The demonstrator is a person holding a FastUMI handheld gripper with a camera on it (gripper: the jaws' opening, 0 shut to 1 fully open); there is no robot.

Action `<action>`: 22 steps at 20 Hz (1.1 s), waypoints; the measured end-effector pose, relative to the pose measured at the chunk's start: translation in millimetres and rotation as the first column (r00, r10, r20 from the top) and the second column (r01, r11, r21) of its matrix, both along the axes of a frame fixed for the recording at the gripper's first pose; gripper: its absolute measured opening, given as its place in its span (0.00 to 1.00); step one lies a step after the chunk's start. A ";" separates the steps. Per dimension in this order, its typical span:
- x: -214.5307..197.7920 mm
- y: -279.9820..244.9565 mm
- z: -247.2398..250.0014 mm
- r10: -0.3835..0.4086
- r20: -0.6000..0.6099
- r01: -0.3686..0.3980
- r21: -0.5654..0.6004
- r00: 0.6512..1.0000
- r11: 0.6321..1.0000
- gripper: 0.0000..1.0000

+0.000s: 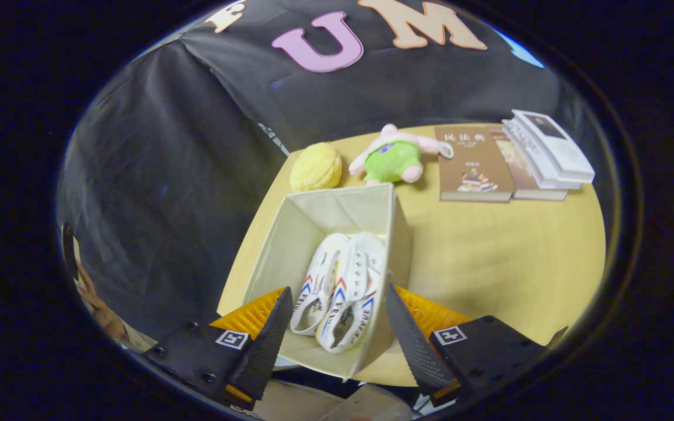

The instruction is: Open the storage box then place both shoes into the box .Put the left shoe in first, then the right shoe, with the right side of both shoes facing outward in a uniform manner.

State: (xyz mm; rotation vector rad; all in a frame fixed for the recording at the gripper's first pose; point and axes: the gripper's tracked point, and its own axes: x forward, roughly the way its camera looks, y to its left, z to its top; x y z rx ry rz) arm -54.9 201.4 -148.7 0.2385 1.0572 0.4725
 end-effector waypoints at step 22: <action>46.4 -235.8 150.5 -0.254 0.735 0.381 -0.007 0.629 0.925 0.98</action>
